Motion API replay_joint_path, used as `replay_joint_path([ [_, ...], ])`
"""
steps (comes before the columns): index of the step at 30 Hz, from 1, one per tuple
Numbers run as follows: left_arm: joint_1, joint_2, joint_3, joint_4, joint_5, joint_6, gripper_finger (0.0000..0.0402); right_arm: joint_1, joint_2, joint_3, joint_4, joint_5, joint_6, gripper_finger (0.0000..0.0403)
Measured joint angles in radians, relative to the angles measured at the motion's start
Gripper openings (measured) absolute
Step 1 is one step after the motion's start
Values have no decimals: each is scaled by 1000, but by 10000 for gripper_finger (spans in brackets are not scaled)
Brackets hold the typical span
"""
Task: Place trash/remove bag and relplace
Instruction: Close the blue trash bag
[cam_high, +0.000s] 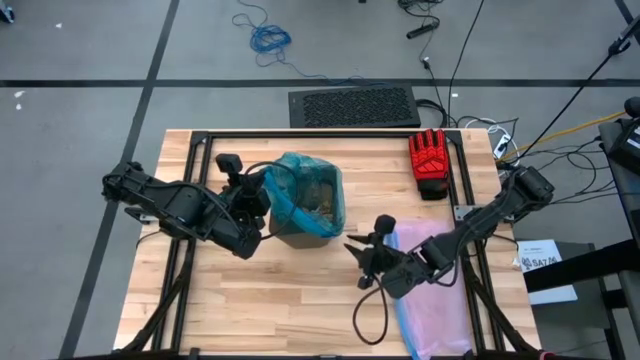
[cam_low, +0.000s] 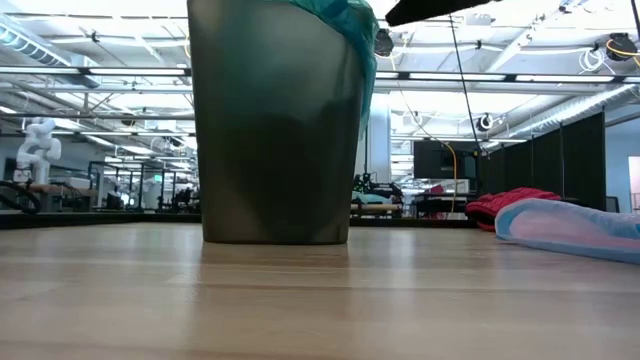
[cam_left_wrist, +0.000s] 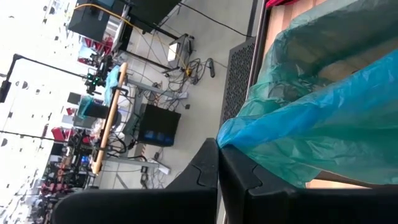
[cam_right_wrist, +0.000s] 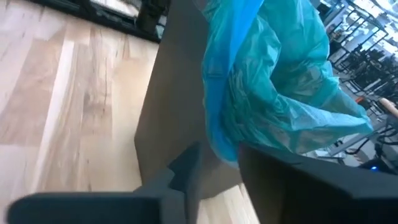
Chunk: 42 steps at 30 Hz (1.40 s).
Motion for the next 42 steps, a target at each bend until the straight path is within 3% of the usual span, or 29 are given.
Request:
replay_joint_path([
  [6, 0, 0, 0, 0, 0, -1, 8, -36, 0, -40, 86, -20, -2, 148],
  [10, 0, 0, 0, 0, 0, -23, 8, -61, 1, -70, 169, -127, -9, 151],
  [12, 0, 0, 0, 0, 0, -26, 8, -70, 1, -80, 186, -125, -3, 145],
  [17, 0, 0, 0, 0, 0, -26, 8, -110, 1, -89, 188, -101, 0, 107],
  [22, 0, 0, 0, 0, 0, -26, 8, -145, 39, -89, 196, -106, -9, 19],
  [28, 0, 0, 0, 0, 24, -26, 8, -120, 70, -84, 213, -101, -56, 1],
  [33, 0, 0, 0, 0, 73, -26, 8, -68, 57, 2, 211, -73, -170, 1],
  [42, -32, 0, 0, 0, 82, -21, 8, -79, 56, 277, -44, -82, -388, 0],
])
